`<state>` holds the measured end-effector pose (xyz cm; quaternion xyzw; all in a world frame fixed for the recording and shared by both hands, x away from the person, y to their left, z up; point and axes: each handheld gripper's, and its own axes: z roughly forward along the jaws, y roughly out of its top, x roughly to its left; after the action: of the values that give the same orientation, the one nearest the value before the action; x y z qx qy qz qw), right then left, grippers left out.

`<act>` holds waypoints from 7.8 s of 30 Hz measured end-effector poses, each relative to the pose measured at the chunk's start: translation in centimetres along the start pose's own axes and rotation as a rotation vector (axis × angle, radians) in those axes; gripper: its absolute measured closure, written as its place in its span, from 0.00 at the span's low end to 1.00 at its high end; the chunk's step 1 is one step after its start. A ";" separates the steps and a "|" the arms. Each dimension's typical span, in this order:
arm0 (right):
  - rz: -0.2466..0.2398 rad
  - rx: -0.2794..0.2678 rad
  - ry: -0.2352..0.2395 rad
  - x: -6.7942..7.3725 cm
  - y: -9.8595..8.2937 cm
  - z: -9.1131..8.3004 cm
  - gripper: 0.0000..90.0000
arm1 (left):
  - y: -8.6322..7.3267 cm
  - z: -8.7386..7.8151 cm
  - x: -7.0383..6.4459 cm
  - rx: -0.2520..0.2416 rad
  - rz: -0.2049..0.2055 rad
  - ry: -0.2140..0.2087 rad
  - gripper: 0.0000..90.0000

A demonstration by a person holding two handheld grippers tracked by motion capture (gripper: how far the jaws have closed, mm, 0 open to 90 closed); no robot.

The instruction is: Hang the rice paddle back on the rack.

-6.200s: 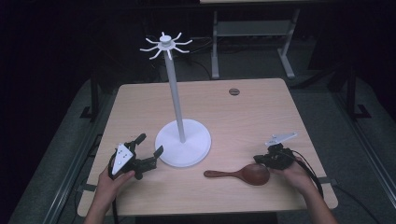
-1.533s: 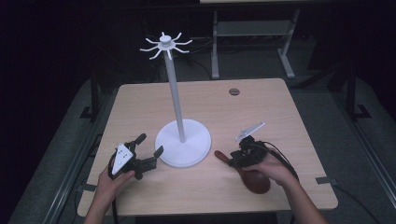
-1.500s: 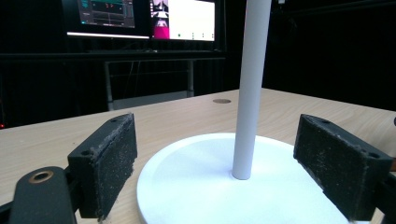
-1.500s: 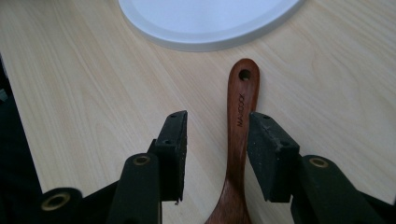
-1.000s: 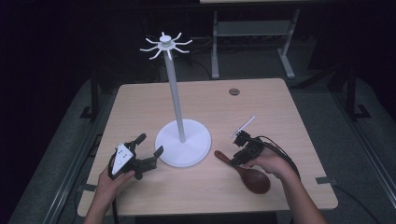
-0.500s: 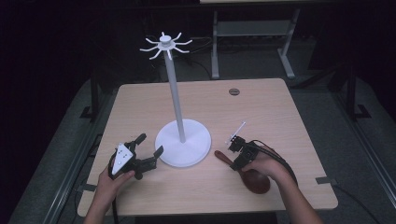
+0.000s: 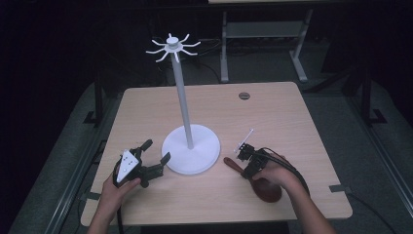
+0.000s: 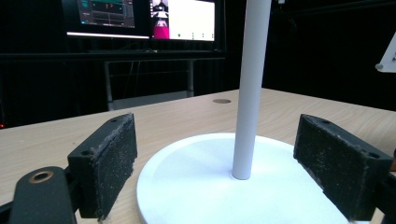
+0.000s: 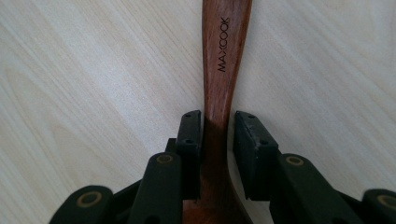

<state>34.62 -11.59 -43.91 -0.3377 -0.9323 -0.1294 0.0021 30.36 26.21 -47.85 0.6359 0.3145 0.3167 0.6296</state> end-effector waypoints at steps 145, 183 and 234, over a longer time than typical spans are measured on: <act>-0.199 -1.135 0.169 1.9 7.3 -20.7 0.87 | 0.0 0.0 0.0 -0.001 0.001 0.001 0.14; -0.208 -1.106 0.195 2.5 9.2 -20.7 0.76 | 0.0 0.0 0.0 0.002 0.007 0.001 0.14; 0.060 -0.825 0.041 -3.7 -2.9 -10.0 0.49 | 0.0 0.1 0.0 -0.005 0.002 0.001 0.14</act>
<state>34.84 -18.51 -35.28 -0.3344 -0.7919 -0.4986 -0.1112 30.44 26.10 -47.85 0.6345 0.3136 0.3184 0.6306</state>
